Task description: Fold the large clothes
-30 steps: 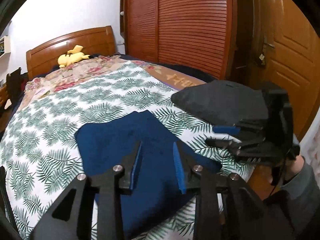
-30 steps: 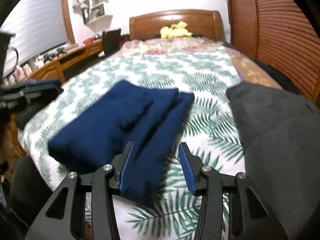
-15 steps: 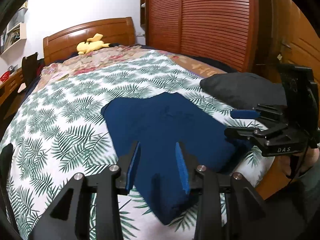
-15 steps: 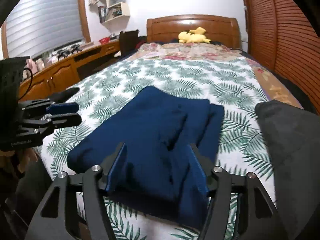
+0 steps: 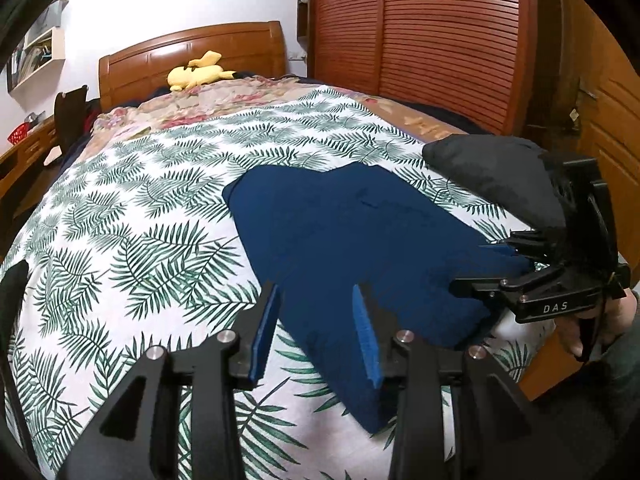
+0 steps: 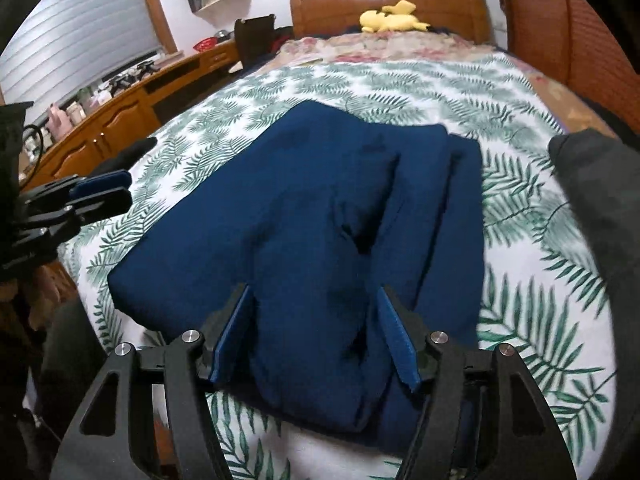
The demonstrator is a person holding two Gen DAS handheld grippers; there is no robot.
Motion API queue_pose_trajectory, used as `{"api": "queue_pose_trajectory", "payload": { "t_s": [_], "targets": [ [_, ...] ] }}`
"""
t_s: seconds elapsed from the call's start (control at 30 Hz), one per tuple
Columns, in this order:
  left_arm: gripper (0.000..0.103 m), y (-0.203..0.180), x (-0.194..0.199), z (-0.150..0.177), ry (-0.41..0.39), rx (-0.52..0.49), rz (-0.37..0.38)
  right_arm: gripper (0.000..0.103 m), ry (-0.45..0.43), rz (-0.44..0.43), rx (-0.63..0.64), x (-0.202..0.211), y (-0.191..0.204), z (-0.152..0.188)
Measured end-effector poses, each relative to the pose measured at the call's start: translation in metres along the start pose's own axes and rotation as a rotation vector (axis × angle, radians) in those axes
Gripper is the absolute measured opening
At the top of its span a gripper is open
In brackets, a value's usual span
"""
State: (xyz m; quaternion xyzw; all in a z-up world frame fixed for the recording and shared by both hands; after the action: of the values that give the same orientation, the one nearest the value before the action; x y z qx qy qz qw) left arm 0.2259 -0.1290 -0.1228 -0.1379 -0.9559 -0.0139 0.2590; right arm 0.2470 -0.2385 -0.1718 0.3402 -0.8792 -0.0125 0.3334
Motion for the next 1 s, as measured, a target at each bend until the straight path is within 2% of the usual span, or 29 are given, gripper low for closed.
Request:
{"api": "queue_pose_trajectory", "payload": {
  "t_s": [0.1,0.13,0.17,0.23,0.33,0.4,0.5,0.57,0.67,0.8,0.9,0.93,0.97,1.0],
  "targets": [
    [0.036,0.002,-0.004,0.003,0.012,0.004,-0.002,0.056,0.008,-0.009,0.008,-0.004,0.003,0.004],
    [0.036,0.002,-0.005,0.004,0.014,0.003,-0.003,0.046,0.009,-0.017,0.011,-0.004,0.004,0.004],
    [0.036,0.002,-0.006,0.004,0.016,0.002,-0.004,0.031,0.006,-0.015,0.020,-0.003,0.005,0.003],
    [0.036,0.001,-0.007,0.004,0.016,0.001,-0.004,0.018,-0.030,-0.008,0.022,0.003,0.004,-0.001],
    [0.037,0.002,-0.008,0.003,0.017,0.005,0.000,0.012,-0.111,-0.001,-0.008,0.017,0.002,-0.013],
    [0.037,0.003,-0.010,0.002,0.021,0.005,-0.003,0.011,-0.177,0.046,0.024,0.033,0.002,-0.022],
    [0.037,0.004,-0.011,0.000,0.020,0.005,0.003,0.010,-0.248,0.091,0.005,0.058,-0.009,-0.036],
    [0.037,0.004,-0.014,-0.003,0.021,0.005,0.008,0.011,-0.261,0.133,0.006,0.069,-0.020,-0.039],
    [0.037,0.005,-0.022,-0.009,0.022,0.001,0.014,0.012,-0.213,0.126,-0.042,0.064,-0.034,-0.032],
    [0.037,0.009,-0.038,-0.019,0.022,-0.012,0.016,0.018,-0.139,0.158,-0.011,0.048,-0.030,-0.016],
    [0.037,0.015,-0.059,-0.027,0.033,-0.012,0.024,0.043,-0.125,0.207,-0.004,0.046,-0.029,-0.009],
    [0.037,0.017,-0.065,-0.029,0.038,-0.010,0.028,0.056,-0.125,0.223,-0.003,0.046,-0.031,-0.006],
    [0.037,0.018,-0.072,-0.031,0.043,-0.010,0.032,0.064,-0.125,0.232,-0.010,0.045,-0.033,-0.004],
    [0.037,0.021,-0.082,-0.034,0.054,-0.009,0.033,0.066,-0.123,0.234,-0.021,0.044,-0.037,-0.001]
  ]
}}
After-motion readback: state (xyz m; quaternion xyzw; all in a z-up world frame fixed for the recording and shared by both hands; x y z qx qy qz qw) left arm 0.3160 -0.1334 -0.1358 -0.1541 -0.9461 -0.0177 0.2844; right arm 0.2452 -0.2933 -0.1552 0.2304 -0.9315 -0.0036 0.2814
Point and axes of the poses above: each gripper's, at about its wrist camera, not at the fingertips, and x roughly against the way its jaws point, y to its left, z to its underside, the point moved 4 cm from there along -x, roughly the way its jaws point, and after that the axes turned 10 degrees about -y, right-handed, at the moved point
